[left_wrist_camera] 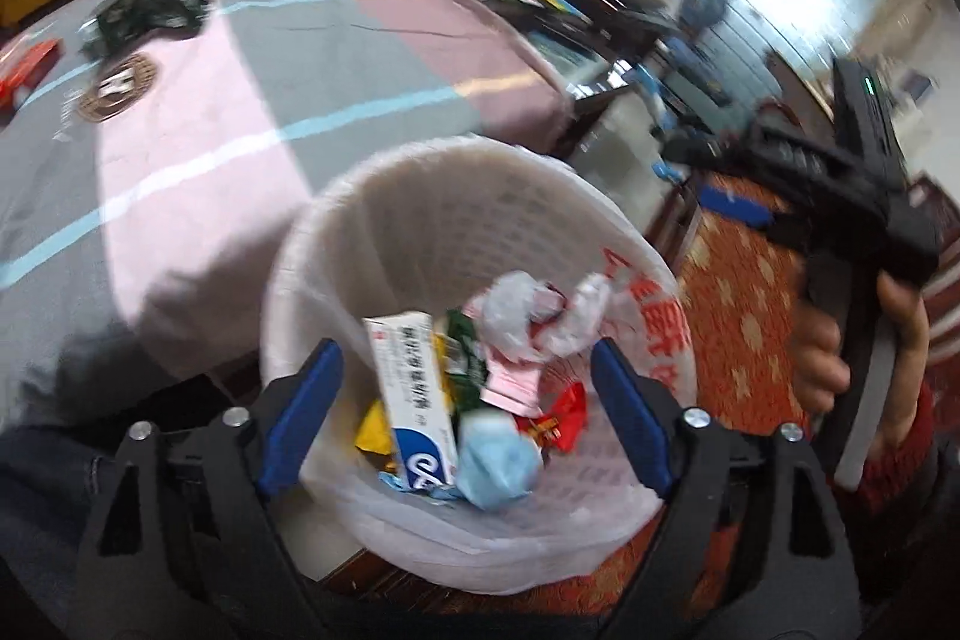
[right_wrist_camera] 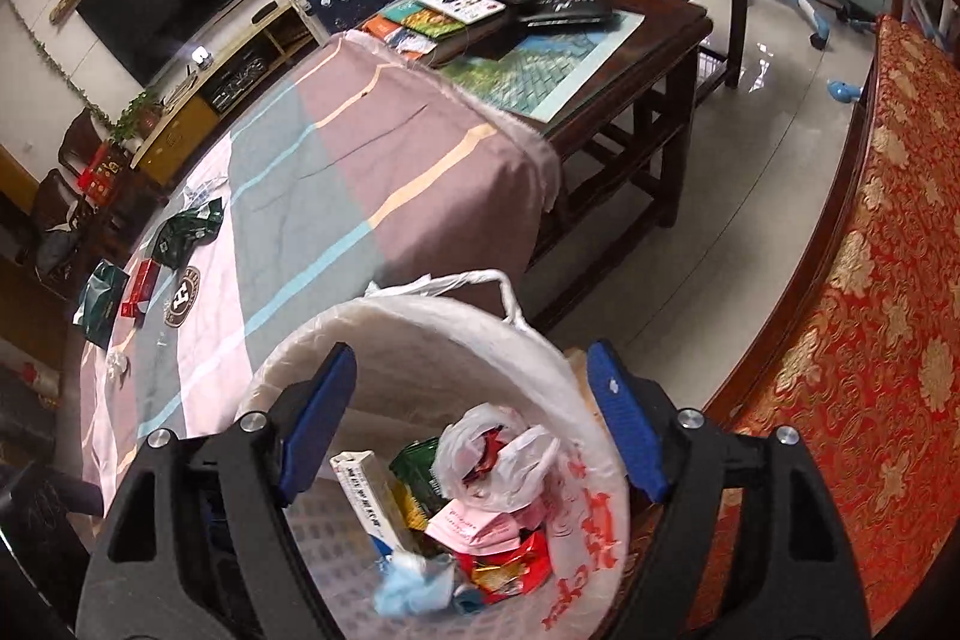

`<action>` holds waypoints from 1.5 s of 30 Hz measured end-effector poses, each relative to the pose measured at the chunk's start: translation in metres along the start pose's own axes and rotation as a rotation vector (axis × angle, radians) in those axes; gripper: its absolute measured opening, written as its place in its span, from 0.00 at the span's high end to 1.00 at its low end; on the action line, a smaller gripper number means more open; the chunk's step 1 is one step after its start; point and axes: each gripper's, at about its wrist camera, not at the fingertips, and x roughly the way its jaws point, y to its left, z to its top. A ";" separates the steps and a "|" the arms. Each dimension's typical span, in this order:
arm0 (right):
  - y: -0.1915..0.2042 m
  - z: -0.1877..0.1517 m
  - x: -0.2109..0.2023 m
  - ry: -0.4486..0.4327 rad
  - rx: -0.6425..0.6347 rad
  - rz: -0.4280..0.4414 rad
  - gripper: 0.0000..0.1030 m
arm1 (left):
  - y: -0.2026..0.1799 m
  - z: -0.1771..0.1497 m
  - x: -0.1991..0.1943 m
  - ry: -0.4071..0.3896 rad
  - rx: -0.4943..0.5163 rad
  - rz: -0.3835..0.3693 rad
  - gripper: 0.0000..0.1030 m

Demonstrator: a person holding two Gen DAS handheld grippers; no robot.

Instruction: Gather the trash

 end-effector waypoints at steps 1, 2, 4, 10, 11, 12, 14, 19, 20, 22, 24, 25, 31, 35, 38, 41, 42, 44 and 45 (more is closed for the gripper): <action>0.005 -0.002 0.003 0.008 -0.013 0.006 0.24 | 0.010 0.002 -0.003 -0.010 -0.042 -0.004 0.17; 0.013 -0.005 0.005 0.014 -0.037 0.009 0.24 | 0.018 0.003 -0.006 -0.020 -0.081 -0.007 0.16; 0.028 -0.010 0.007 0.018 -0.090 0.007 0.24 | 0.035 0.003 -0.013 -0.045 -0.156 -0.009 0.16; 0.066 -0.021 0.014 0.030 -0.175 0.032 0.24 | 0.062 -0.002 -0.066 -0.352 -0.240 0.231 0.16; 0.073 -0.023 0.015 0.032 -0.191 0.034 0.24 | 0.064 0.000 -0.074 -0.379 -0.233 0.290 0.16; 0.079 -0.024 0.016 0.034 -0.205 0.035 0.24 | 0.066 0.000 -0.081 -0.394 -0.228 0.345 0.15; 0.092 -0.027 0.018 0.030 -0.235 0.035 0.24 | 0.074 0.001 -0.090 -0.409 -0.234 0.479 0.15; 0.118 -0.037 0.027 0.051 -0.294 0.042 0.24 | 0.105 -0.006 -0.107 -0.431 -0.372 0.530 0.15; 0.122 -0.039 0.030 0.063 -0.298 0.045 0.24 | 0.110 -0.008 -0.111 -0.432 -0.381 0.553 0.15; 0.130 -0.044 0.035 0.083 -0.306 0.049 0.24 | 0.115 -0.012 -0.120 -0.454 -0.390 0.599 0.15; 0.140 -0.048 0.038 0.092 -0.318 0.054 0.24 | 0.121 -0.015 -0.129 -0.474 -0.406 0.635 0.15; 0.145 -0.051 0.038 0.092 -0.324 0.057 0.24 | 0.124 -0.016 -0.132 -0.480 -0.412 0.649 0.15; 0.187 -0.061 0.037 0.072 -0.423 0.059 0.24 | 0.137 -0.019 -0.137 -0.489 -0.450 0.641 0.15; 0.209 -0.063 0.039 0.068 -0.439 0.067 0.24 | 0.143 -0.018 -0.133 -0.467 -0.471 0.616 0.15; 0.224 -0.064 0.042 0.071 -0.438 0.067 0.24 | 0.149 -0.020 -0.132 -0.462 -0.494 0.602 0.15; 0.238 -0.065 0.045 0.074 -0.442 0.076 0.24 | 0.153 -0.020 -0.131 -0.460 -0.509 0.597 0.15; 0.242 -0.066 0.045 0.074 -0.448 0.078 0.24 | 0.155 -0.021 -0.131 -0.457 -0.518 0.597 0.15; 0.250 -0.069 0.045 0.071 -0.464 0.080 0.24 | 0.158 -0.022 -0.131 -0.454 -0.531 0.599 0.15; 0.253 -0.071 0.045 0.071 -0.471 0.080 0.24 | 0.159 -0.022 -0.131 -0.453 -0.536 0.602 0.15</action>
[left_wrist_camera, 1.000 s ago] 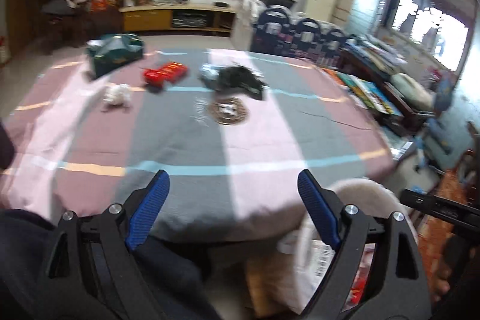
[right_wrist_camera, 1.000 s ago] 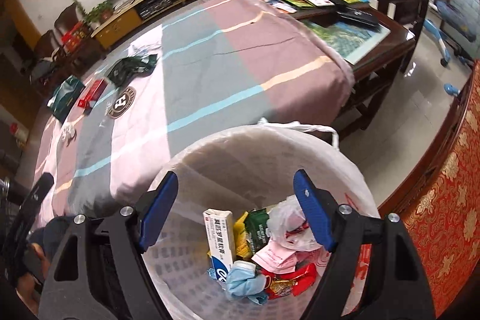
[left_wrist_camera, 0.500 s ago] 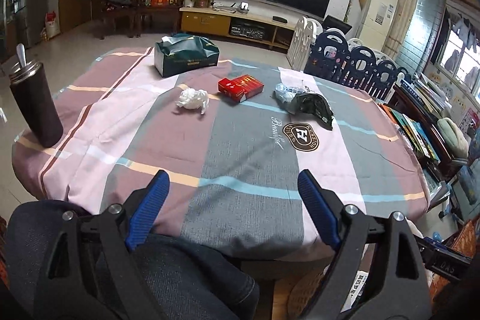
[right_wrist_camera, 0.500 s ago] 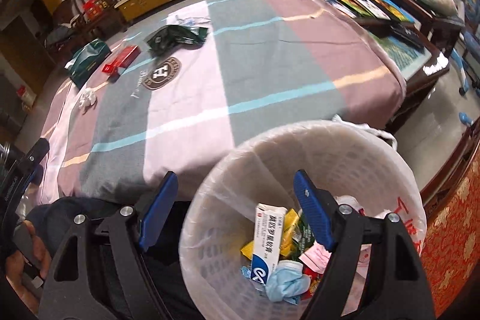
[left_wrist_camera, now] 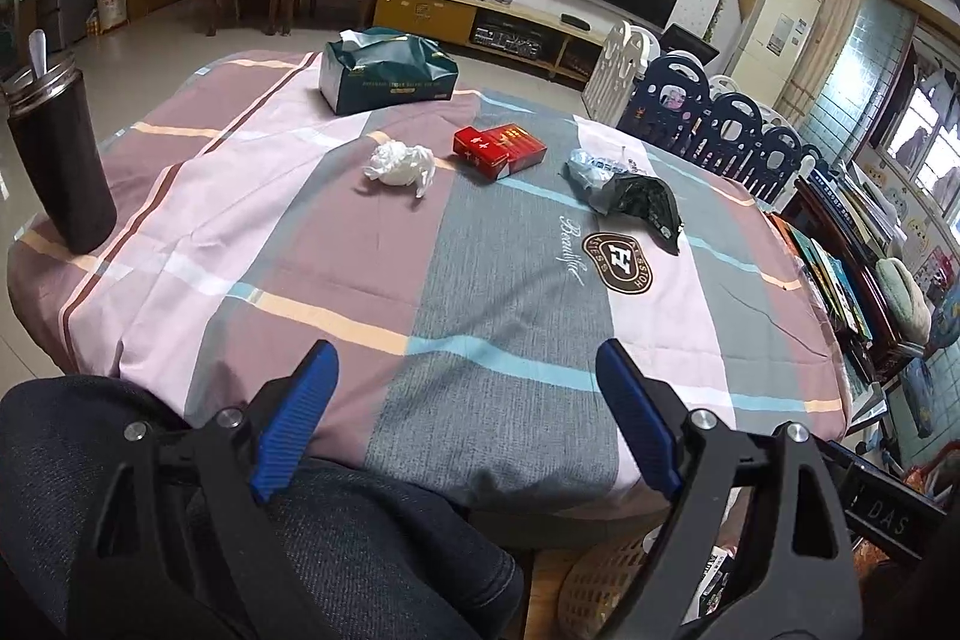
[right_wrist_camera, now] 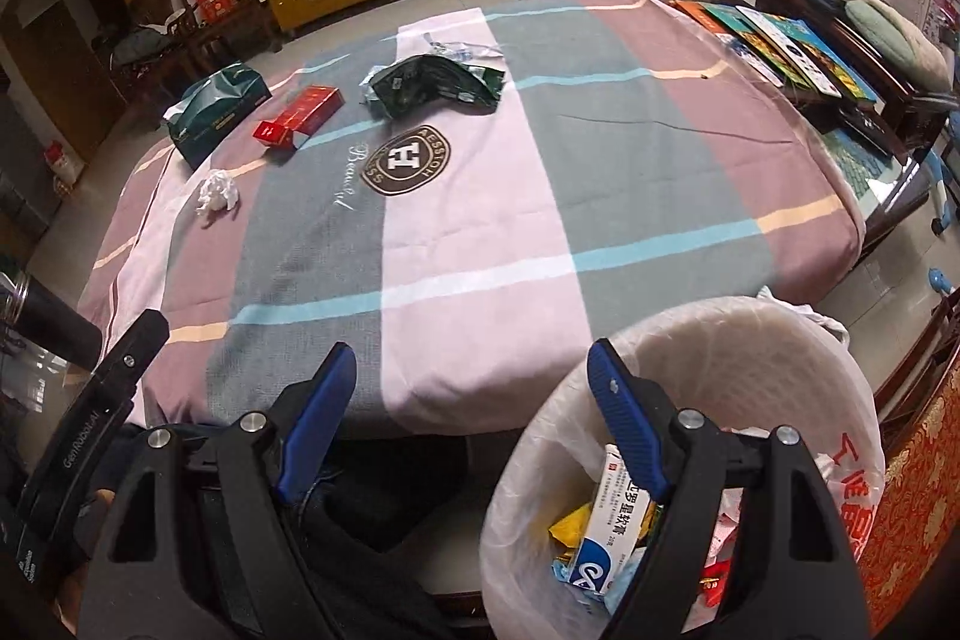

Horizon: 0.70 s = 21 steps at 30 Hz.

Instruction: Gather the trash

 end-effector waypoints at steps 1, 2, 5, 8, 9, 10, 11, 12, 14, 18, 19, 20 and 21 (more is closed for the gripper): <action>0.002 0.000 0.001 0.001 -0.007 0.000 0.24 | 0.000 0.000 0.000 -0.002 -0.002 0.004 0.15; 0.004 -0.001 0.001 0.002 -0.011 0.000 0.24 | 0.000 0.000 -0.001 -0.004 -0.002 0.007 0.15; 0.003 -0.002 0.002 0.007 -0.008 -0.002 0.24 | -0.002 0.000 -0.004 -0.023 0.011 0.020 0.15; -0.004 -0.001 0.002 0.009 0.019 0.000 0.24 | -0.005 -0.001 -0.006 -0.036 0.031 0.029 0.15; -0.006 -0.001 0.002 0.009 0.028 0.001 0.24 | -0.007 -0.001 -0.006 -0.038 0.036 0.032 0.15; -0.008 -0.001 0.002 0.009 0.036 0.002 0.24 | -0.007 -0.001 -0.007 -0.039 0.039 0.033 0.15; -0.010 -0.001 0.002 0.008 0.044 0.002 0.24 | -0.007 -0.001 -0.007 -0.040 0.040 0.034 0.15; -0.011 -0.001 0.003 0.008 0.048 0.001 0.24 | -0.007 -0.001 -0.007 -0.039 0.040 0.034 0.15; -0.012 -0.001 0.004 0.011 0.052 0.001 0.24 | -0.007 -0.001 -0.007 -0.037 0.038 0.034 0.15; -0.008 -0.001 0.007 0.016 0.035 0.010 0.24 | -0.005 -0.001 -0.005 -0.028 0.030 0.037 0.15; -0.007 -0.002 0.007 0.016 0.030 0.010 0.24 | -0.005 -0.001 -0.004 -0.025 0.028 0.037 0.15; -0.005 -0.002 0.008 0.018 0.024 0.010 0.24 | -0.005 -0.001 -0.004 -0.024 0.027 0.037 0.15; -0.004 -0.002 0.009 0.020 0.021 0.011 0.24 | -0.005 -0.001 -0.003 -0.022 0.027 0.038 0.15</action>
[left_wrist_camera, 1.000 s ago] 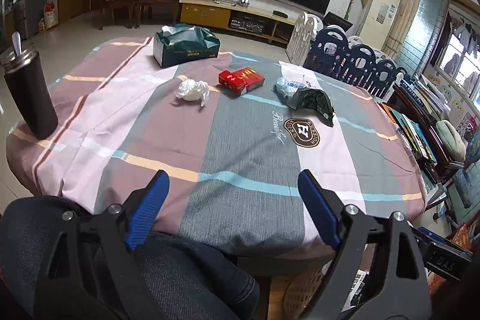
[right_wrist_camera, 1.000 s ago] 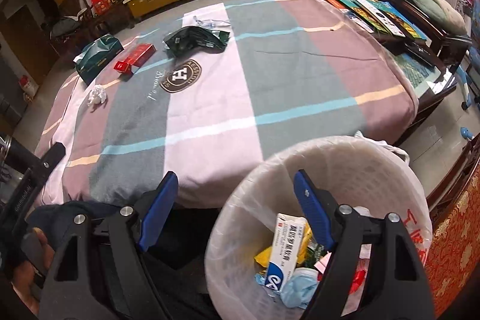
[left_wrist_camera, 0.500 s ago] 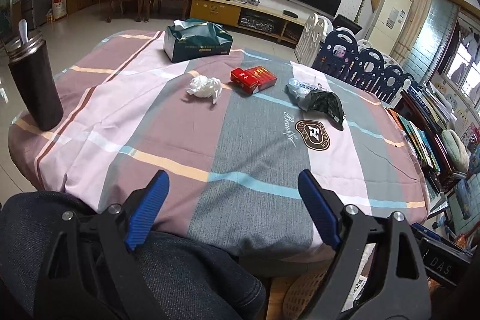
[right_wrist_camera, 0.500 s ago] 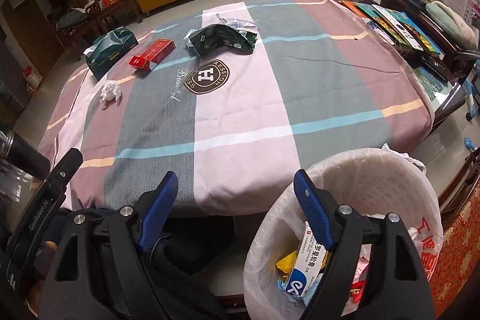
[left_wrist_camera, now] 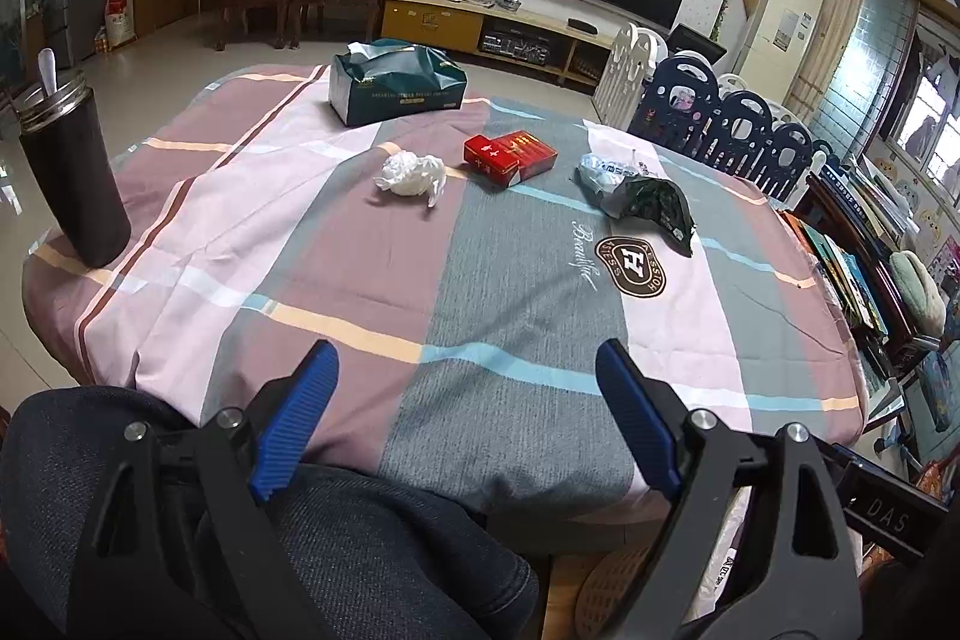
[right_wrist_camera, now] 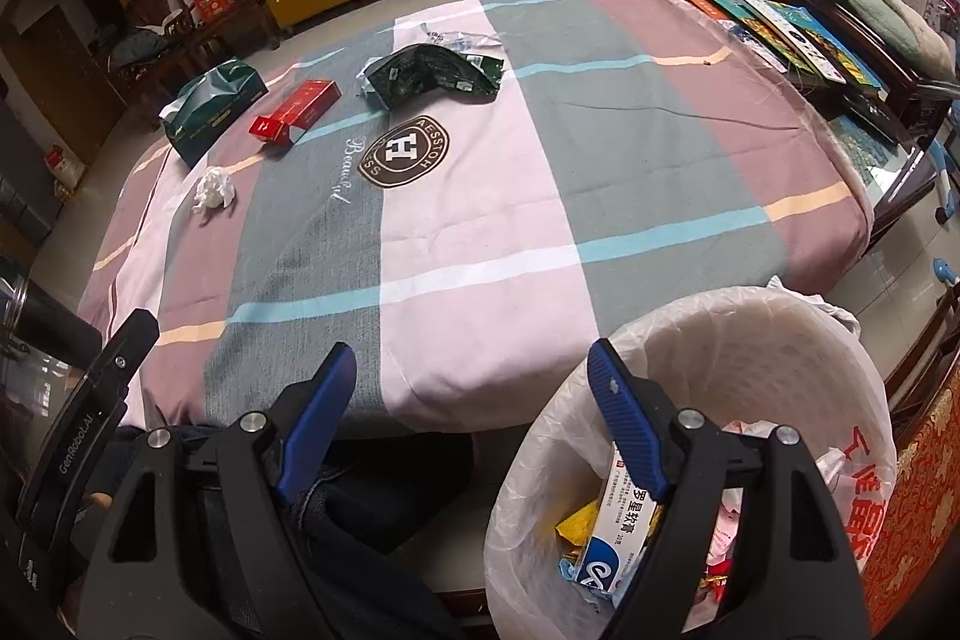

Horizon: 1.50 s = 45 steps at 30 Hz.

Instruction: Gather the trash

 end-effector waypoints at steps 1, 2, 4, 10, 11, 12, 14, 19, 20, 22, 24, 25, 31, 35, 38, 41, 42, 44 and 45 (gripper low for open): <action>0.001 0.000 0.001 0.003 -0.002 0.001 0.24 | 0.000 0.000 0.001 0.001 0.000 0.000 0.15; 0.002 -0.001 0.002 0.006 -0.003 0.002 0.24 | 0.001 0.000 0.001 0.001 0.001 0.000 0.15; 0.003 -0.001 0.005 0.014 -0.007 0.008 0.24 | 0.001 0.000 0.001 0.003 0.001 -0.001 0.15; 0.009 0.002 0.010 0.019 -0.020 0.016 0.24 | 0.006 0.000 0.006 0.022 -0.019 -0.004 0.15; 0.010 0.003 0.010 0.018 -0.020 0.021 0.24 | 0.007 0.000 0.007 0.024 -0.024 -0.005 0.15; 0.012 0.005 0.011 0.017 -0.021 0.026 0.24 | 0.007 0.000 0.007 0.024 -0.027 -0.006 0.15; 0.018 0.015 0.013 0.014 -0.029 0.052 0.24 | 0.009 0.001 0.005 0.013 -0.036 -0.016 0.15; 0.032 0.068 0.030 -0.010 0.044 0.137 0.24 | 0.013 0.002 -0.001 -0.013 -0.062 -0.041 0.15; 0.034 0.086 0.038 -0.027 0.082 0.128 0.24 | 0.014 0.002 -0.002 -0.016 -0.067 -0.041 0.15; 0.039 0.115 0.050 -0.061 0.128 0.099 0.24 | 0.016 0.003 -0.002 -0.016 -0.074 -0.038 0.15; 0.047 0.144 0.070 -0.077 0.141 0.068 0.24 | 0.016 0.003 -0.001 -0.007 -0.076 -0.038 0.15; 0.051 0.158 0.080 -0.081 0.134 0.044 0.24 | 0.017 0.003 0.000 -0.003 -0.077 -0.039 0.15; 0.039 0.212 0.168 0.069 0.292 0.038 0.21 | 0.023 0.008 0.009 0.040 -0.083 -0.044 0.15; 0.018 0.215 0.207 0.126 0.443 0.062 0.29 | 0.036 0.035 0.021 0.009 -0.062 -0.012 0.15; 0.020 0.212 0.214 0.160 0.374 0.112 0.76 | 0.057 0.074 0.045 -0.041 -0.063 0.028 0.15; 0.024 0.199 0.203 0.208 0.250 0.149 0.87 | 0.083 0.117 0.077 -0.097 -0.083 0.029 0.15; 0.028 0.194 0.198 0.230 0.206 0.159 0.87 | 0.089 0.127 0.092 -0.084 -0.081 0.034 0.15; 0.034 0.178 0.186 0.296 0.095 0.225 0.87 | 0.093 0.142 0.119 -0.038 -0.059 0.011 0.17; 0.037 0.171 0.179 0.322 0.036 0.255 0.87 | 0.091 0.148 0.134 -0.011 -0.032 -0.015 0.17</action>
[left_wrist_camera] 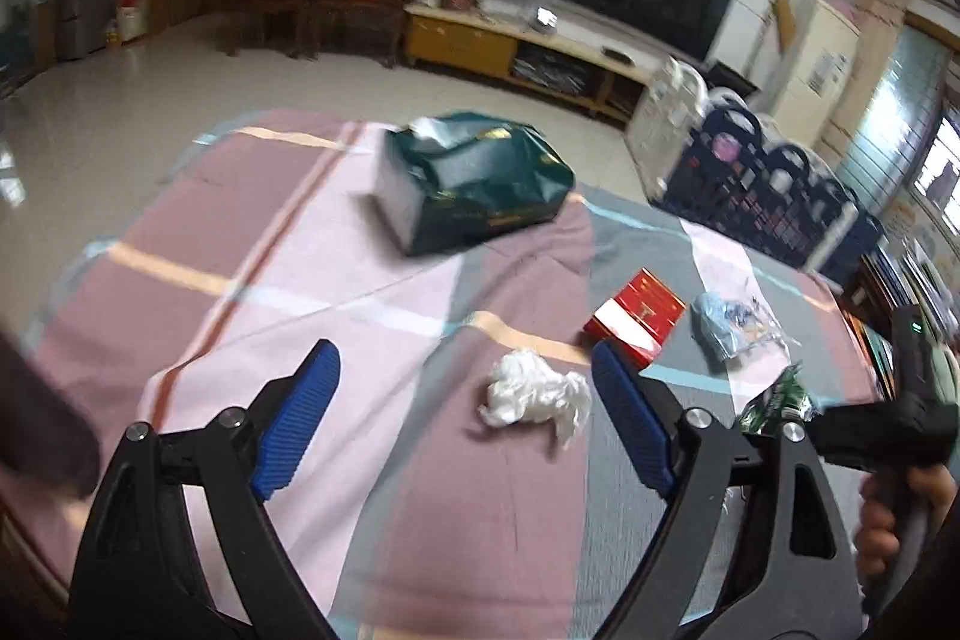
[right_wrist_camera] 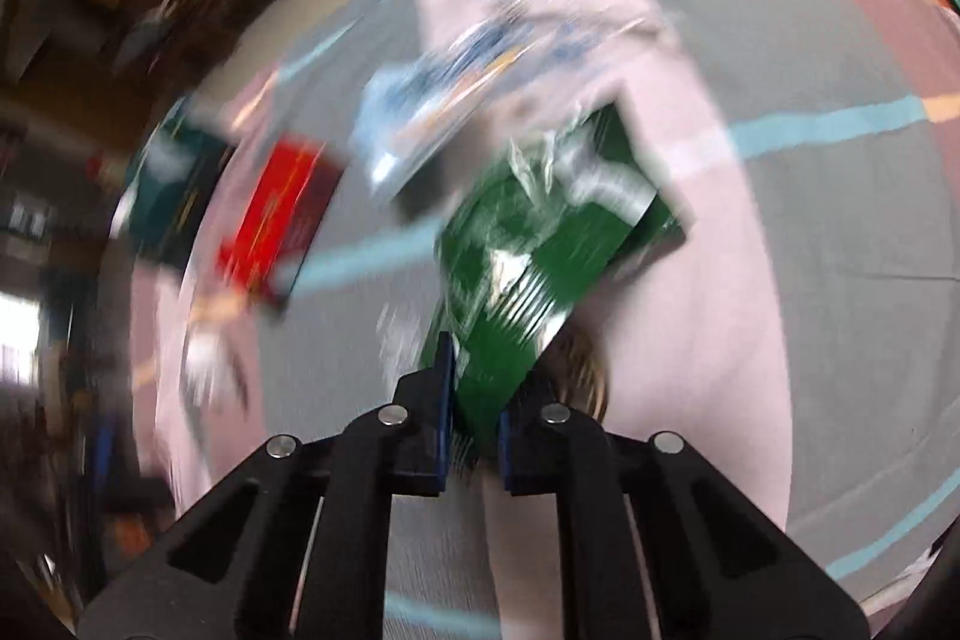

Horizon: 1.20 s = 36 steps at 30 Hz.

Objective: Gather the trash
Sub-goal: 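Grasp the green snack bag with the right tool and lift it, then grasp the white tissue with the left tool while the right tool holds the green bag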

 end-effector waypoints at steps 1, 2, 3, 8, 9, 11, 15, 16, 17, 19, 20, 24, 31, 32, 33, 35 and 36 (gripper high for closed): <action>0.006 -0.010 -0.004 0.029 -0.068 0.007 0.87 | -0.003 0.002 0.010 0.012 0.019 -0.005 0.17; 0.013 -0.023 -0.009 0.057 -0.157 -0.001 0.87 | -0.006 0.004 0.020 0.025 0.035 -0.020 0.17; 0.017 -0.031 -0.014 0.070 -0.219 -0.019 0.87 | -0.010 0.004 0.030 0.053 0.039 -0.058 0.17; 0.015 -0.053 -0.043 -0.045 -0.278 -0.187 0.29 | -0.028 -0.006 0.073 0.152 0.062 -0.083 0.20; 0.010 -0.053 -0.048 -0.069 -0.258 -0.176 0.27 | -0.032 -0.008 0.077 0.159 0.085 -0.080 0.25; 0.002 -0.049 -0.048 -0.072 -0.224 -0.192 0.27 | -0.038 -0.013 0.081 0.172 0.115 -0.077 0.32; -0.007 -0.037 -0.041 -0.089 -0.096 -0.226 0.27 | -0.044 -0.018 0.085 0.170 0.182 -0.029 0.63; -0.010 -0.034 -0.040 -0.090 -0.068 -0.219 0.27 | -0.044 -0.018 0.085 0.170 0.192 -0.029 0.70; -0.011 -0.033 -0.037 -0.096 -0.043 -0.204 0.27 | -0.044 -0.019 0.084 0.167 0.199 -0.028 0.72; -0.008 -0.026 -0.027 -0.110 -0.005 -0.219 0.27 | -0.044 -0.020 0.079 0.155 0.212 -0.025 0.82; -0.010 -0.025 -0.025 -0.120 0.024 -0.239 0.27 | -0.044 -0.020 0.077 0.153 0.215 -0.028 0.84; -0.015 -0.021 -0.019 -0.152 0.082 -0.242 0.72 | -0.037 -0.018 0.060 0.135 0.186 -0.077 0.91; 0.003 -0.060 -0.068 -0.284 -0.091 -0.185 0.92 | -0.028 -0.017 0.022 0.034 0.123 -0.202 0.96; 0.003 -0.067 -0.076 -0.291 -0.107 -0.170 0.92 | -0.032 -0.018 0.017 0.026 0.138 -0.203 0.96; 0.002 -0.074 -0.083 -0.293 -0.113 -0.155 0.92 | -0.036 -0.021 0.012 0.019 0.153 -0.202 0.96; -0.004 -0.087 -0.096 -0.294 -0.112 -0.122 0.92 | -0.043 -0.025 0.000 0.008 0.177 -0.218 0.96; -0.010 -0.094 -0.103 -0.295 -0.103 -0.118 0.92 | -0.047 -0.027 -0.005 0.002 0.186 -0.222 0.96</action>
